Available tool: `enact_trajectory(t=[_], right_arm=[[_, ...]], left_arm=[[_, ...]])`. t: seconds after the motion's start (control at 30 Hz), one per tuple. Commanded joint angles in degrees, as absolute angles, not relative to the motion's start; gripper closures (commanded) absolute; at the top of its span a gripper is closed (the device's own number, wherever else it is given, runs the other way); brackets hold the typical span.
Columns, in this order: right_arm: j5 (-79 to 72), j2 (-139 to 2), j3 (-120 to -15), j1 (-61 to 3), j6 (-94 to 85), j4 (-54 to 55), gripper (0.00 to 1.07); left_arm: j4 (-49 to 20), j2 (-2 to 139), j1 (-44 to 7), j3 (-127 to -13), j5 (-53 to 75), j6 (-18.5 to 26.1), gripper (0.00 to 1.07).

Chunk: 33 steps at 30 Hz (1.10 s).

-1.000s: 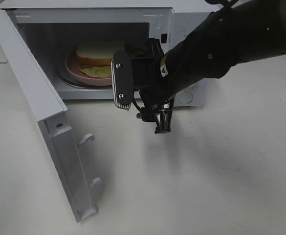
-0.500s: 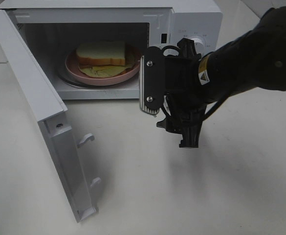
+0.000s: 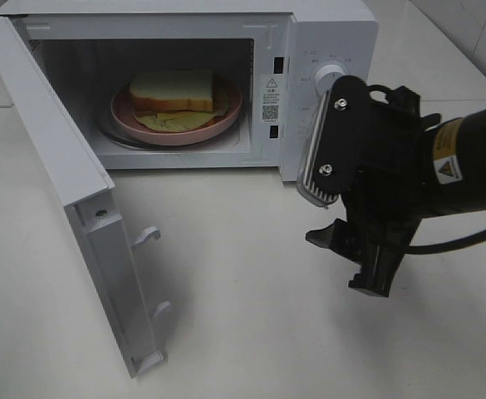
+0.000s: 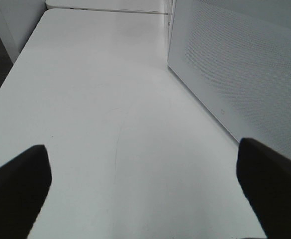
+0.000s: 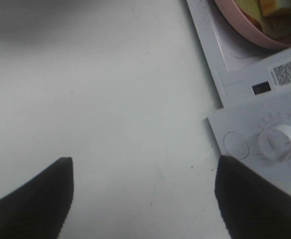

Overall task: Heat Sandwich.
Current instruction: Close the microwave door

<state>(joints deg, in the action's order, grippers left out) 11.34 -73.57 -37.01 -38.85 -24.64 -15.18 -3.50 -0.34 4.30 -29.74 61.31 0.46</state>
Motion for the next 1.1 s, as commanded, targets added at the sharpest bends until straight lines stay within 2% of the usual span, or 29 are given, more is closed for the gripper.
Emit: enact_trajectory(t=[0.03,0.3,0.63,1.1], right_arm=[[13.98,-69.27,-35.12,-38.73,-17.02,-14.95,0.31],[26.3,-60.45,-34.49,-38.73,-5.5,-10.83,0.31],[43.72,-49.62,-34.49,-38.73,-4.18,-1.83,0.31],[60.96,-36.55,-34.49,-38.73,0.92,-1.2,0.31]], left_arm=[[-3.27,-1.2,4.01,-29.62,61.36,0.57,0.1],[-3.27,-1.2,4.01,-29.62,61.36,0.57,0.1],[-3.27,-1.2,4.01,-29.62,61.36,0.57,0.1],[-3.27,-1.2,4.01,-29.62,61.36,0.57,0.1]])
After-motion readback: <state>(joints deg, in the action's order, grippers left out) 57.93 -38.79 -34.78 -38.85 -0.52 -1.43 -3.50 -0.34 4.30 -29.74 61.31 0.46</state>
